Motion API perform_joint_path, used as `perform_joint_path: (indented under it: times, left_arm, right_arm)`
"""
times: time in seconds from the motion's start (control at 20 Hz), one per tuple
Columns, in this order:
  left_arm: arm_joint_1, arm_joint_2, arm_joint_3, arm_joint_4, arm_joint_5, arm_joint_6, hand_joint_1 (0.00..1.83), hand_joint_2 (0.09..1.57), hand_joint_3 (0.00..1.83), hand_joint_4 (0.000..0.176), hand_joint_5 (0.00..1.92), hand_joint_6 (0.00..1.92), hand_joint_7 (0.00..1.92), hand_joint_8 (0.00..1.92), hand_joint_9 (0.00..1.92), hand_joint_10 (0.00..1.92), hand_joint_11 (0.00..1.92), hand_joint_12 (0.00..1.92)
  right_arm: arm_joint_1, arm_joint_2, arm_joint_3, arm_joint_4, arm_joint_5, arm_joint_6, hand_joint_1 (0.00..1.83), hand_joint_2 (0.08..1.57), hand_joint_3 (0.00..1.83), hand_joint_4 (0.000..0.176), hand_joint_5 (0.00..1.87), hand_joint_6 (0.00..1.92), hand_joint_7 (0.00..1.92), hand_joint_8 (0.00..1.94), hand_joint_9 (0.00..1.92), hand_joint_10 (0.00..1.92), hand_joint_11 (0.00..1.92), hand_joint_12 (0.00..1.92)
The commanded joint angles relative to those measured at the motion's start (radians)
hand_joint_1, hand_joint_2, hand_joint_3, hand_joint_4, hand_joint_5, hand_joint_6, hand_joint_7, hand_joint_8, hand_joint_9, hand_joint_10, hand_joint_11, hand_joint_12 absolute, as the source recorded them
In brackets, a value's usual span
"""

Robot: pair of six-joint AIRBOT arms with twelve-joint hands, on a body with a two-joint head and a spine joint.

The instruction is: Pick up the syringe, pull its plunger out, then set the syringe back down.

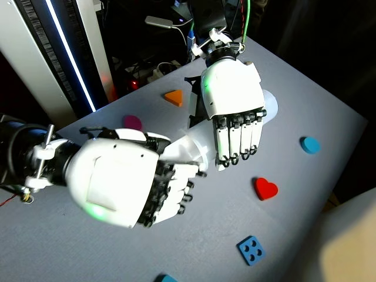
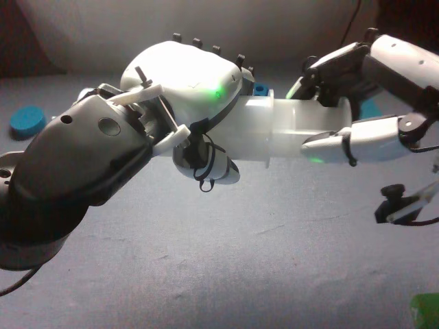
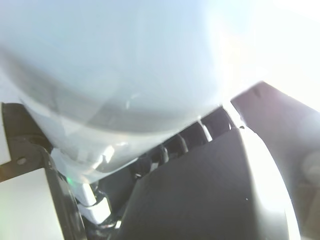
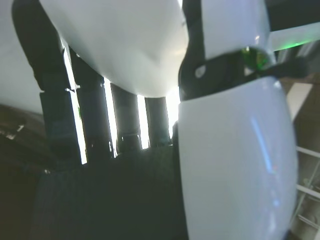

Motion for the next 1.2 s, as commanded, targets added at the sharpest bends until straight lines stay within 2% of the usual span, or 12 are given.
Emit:
perform_joint_path:
  times: [0.0,0.1,0.4,0.65,0.7,0.75,0.85,0.9,0.95,1.0,1.05,1.15]
  left_arm:
    - [-0.01,0.016,0.007,0.054,-0.068,0.025,1.38,1.11,0.0,0.0,0.97,0.88,0.97,1.1,0.9,1.16,0.88,0.98]
    - [-0.011,0.018,0.005,0.055,-0.068,0.026,1.38,1.11,0.0,0.0,0.96,0.89,0.97,1.1,0.9,1.17,0.91,0.98]
    - [-0.014,0.021,0.002,0.055,-0.068,0.026,1.38,1.1,0.0,0.0,0.97,0.88,1.01,1.0,0.91,1.18,0.9,0.98]
    - [-0.014,0.021,0.001,0.055,-0.068,0.026,1.37,1.13,0.0,0.0,0.87,0.95,0.94,1.15,0.87,1.26,0.86,1.04]
    - [-0.014,0.021,0.001,0.055,-0.068,0.026,1.37,1.13,0.0,0.0,0.89,0.92,0.96,1.13,0.88,1.24,0.88,1.03]
    - [-0.015,0.021,0.002,0.055,-0.068,0.026,1.38,1.12,0.0,0.0,0.92,0.9,0.96,1.12,0.89,1.22,0.88,1.02]
    - [-0.017,0.022,0.002,0.055,-0.068,0.026,1.38,1.12,0.0,0.0,0.92,0.9,0.95,1.13,0.88,1.23,0.86,1.01]
    - [-0.017,0.022,0.002,0.055,-0.068,0.026,1.37,1.13,0.0,0.0,0.9,0.92,0.95,1.14,0.88,1.24,0.85,1.02]
    - [-0.018,0.022,0.002,0.054,-0.068,0.026,1.37,1.13,0.0,0.0,0.9,0.92,0.95,1.14,0.88,1.24,0.85,1.02]
    - [-0.018,0.022,0.002,0.054,-0.068,0.026,1.37,1.12,0.0,0.0,0.93,0.9,0.94,1.14,0.88,1.24,0.86,1.02]
    - [-0.018,0.022,0.002,0.054,-0.068,0.026,1.37,1.13,0.0,0.0,0.91,0.91,0.94,1.14,0.88,1.24,0.86,1.03]
    - [-0.018,0.022,0.001,0.054,-0.068,0.026,1.37,1.13,0.0,0.0,0.91,0.92,0.91,1.16,0.89,1.26,0.86,1.05]
  right_arm:
    - [0.012,0.029,0.025,0.027,-0.147,-0.036,1.29,1.05,0.0,0.0,1.02,0.8,1.27,0.65,1.25,0.6,1.11,0.99]
    - [0.016,0.041,0.025,0.027,-0.139,-0.04,1.29,1.04,0.0,0.0,1.02,0.8,1.29,0.62,1.32,0.54,1.16,1.06]
    - [0.032,0.072,0.025,0.026,-0.129,-0.05,1.28,1.04,0.0,0.0,1.05,0.77,1.29,0.61,1.34,0.38,1.13,0.91]
    - [0.048,0.096,0.025,0.026,-0.112,-0.067,1.28,1.04,0.0,0.0,1.04,0.79,1.28,0.63,1.35,0.34,1.14,0.92]
    - [0.05,0.099,0.025,0.026,-0.108,-0.07,1.37,1.05,0.0,0.0,0.97,0.81,1.19,0.64,1.16,0.87,1.12,0.93]
    - [0.055,0.105,0.025,0.026,-0.101,-0.072,1.39,1.06,0.0,0.0,0.95,0.83,1.15,0.68,1.1,1.01,1.1,0.94]
    - [0.063,0.114,0.025,0.024,-0.095,-0.078,1.28,1.04,0.0,0.0,1.03,0.79,1.26,0.65,1.24,0.57,1.09,0.94]
    - [0.066,0.118,0.025,0.019,-0.093,-0.078,1.37,1.06,0.0,0.0,0.94,0.86,1.17,0.68,1.11,0.95,1.08,0.94]
    - [0.069,0.122,0.025,0.013,-0.089,-0.078,1.29,1.05,0.0,0.0,1.01,0.82,1.23,0.67,1.17,0.73,1.1,0.95]
    - [0.072,0.125,0.025,0.011,-0.085,-0.078,1.37,1.07,0.0,0.0,0.95,0.85,1.16,0.69,1.09,1.0,1.09,0.96]
    - [0.074,0.129,0.025,0.011,-0.082,-0.081,1.38,1.08,0.0,0.0,0.91,0.88,1.1,0.77,1.06,1.08,1.09,0.99]
    - [0.08,0.134,0.025,0.011,-0.077,-0.092,1.28,1.04,0.0,0.0,1.03,0.78,1.25,0.67,1.23,0.6,1.12,0.95]
